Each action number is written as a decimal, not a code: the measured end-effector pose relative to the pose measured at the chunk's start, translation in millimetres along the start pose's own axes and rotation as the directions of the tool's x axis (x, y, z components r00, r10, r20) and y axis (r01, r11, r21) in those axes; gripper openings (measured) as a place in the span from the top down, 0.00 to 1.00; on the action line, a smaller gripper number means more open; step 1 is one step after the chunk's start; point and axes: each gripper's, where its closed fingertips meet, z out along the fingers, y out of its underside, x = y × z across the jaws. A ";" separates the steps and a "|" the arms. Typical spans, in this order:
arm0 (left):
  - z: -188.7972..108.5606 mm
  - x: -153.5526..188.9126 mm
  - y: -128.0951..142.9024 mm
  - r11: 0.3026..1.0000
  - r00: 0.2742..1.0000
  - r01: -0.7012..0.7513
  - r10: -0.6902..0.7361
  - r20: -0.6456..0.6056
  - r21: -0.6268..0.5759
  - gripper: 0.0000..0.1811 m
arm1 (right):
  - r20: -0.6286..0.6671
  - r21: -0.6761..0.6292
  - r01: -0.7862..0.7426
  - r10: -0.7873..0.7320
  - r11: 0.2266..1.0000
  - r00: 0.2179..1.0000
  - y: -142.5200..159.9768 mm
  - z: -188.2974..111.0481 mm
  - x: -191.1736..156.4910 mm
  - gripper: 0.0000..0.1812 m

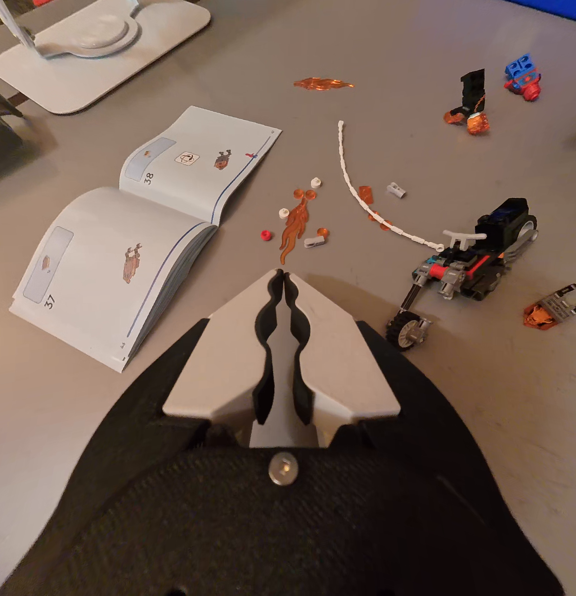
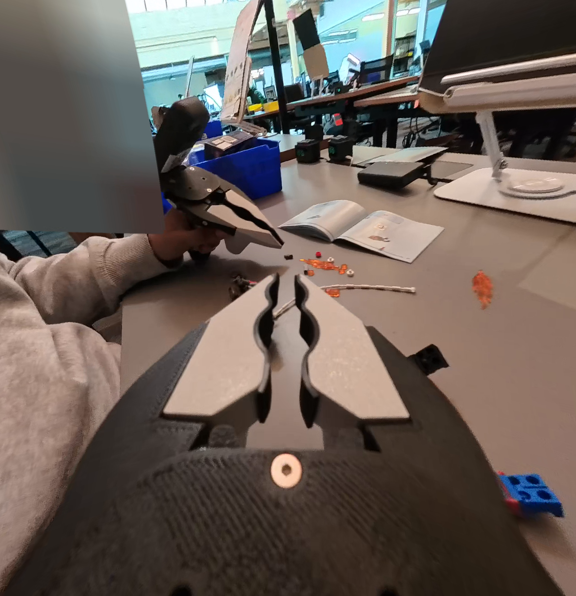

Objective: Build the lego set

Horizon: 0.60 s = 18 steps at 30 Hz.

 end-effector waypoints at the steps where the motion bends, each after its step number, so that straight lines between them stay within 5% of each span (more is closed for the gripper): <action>1: 0.1 0.6 -0.1 1.000 1.000 -0.006 0.006 0.001 -0.001 1.00 | -0.004 0.014 0.001 -0.001 1.000 1.000 -1.8 -1.6 1.1 0.98; 5: -0.7 6.5 -4.5 0.999 0.999 -0.033 0.033 0.005 0.022 1.00 | -0.011 0.033 0.002 -0.002 0.999 1.000 -4.6 -3.6 3.1 0.99; 9: 4.5 52.5 -38.8 0.994 0.978 0.067 -0.048 -0.201 0.092 1.00 | -0.022 0.020 0.031 -0.031 0.999 0.999 -3.0 -1.6 2.5 0.97; 18: 64.4 70.6 -42.7 0.984 0.973 0.072 -0.105 -0.205 -0.164 0.98 | -0.052 0.030 0.054 -0.052 0.998 0.997 -4.7 -3.4 6.2 0.96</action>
